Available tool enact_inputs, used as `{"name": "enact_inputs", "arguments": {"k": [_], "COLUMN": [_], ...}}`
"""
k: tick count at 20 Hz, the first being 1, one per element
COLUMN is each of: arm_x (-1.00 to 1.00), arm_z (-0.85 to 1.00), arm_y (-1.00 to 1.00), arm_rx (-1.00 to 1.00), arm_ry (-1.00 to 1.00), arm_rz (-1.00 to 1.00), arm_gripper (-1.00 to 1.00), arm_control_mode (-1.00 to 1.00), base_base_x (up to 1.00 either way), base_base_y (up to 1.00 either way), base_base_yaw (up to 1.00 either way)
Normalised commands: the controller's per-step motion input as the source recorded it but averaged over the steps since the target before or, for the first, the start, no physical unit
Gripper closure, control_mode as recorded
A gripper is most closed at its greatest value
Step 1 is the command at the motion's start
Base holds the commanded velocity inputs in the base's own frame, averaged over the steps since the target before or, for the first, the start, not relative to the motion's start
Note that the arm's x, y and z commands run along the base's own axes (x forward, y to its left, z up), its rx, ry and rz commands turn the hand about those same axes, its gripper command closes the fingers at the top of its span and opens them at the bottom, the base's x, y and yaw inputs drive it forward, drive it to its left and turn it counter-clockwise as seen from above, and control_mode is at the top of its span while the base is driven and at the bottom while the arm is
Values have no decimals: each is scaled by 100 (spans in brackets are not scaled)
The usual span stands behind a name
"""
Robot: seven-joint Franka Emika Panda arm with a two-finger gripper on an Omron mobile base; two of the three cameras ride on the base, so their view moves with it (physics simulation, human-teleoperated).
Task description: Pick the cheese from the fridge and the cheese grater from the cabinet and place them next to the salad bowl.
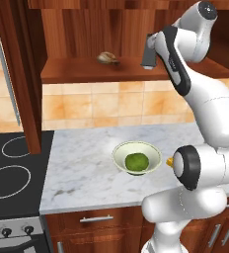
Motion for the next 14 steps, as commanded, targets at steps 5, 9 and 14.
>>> {"name": "enact_inputs", "arguments": {"k": [5, 9, 14], "arm_x": [18, 31, 51], "arm_z": [-25, -25, -5], "arm_y": [6, 10, 8], "arm_rx": [1, 0, 0], "arm_ry": [-5, -5, 0], "arm_rz": [0, 0, 0], "arm_gripper": [-100, -100, -100], "arm_control_mode": [-100, -100, -100], "base_base_x": [0, 0, 0], "base_base_y": [0, 0, 0], "base_base_yaw": [0, 0, 0]}}
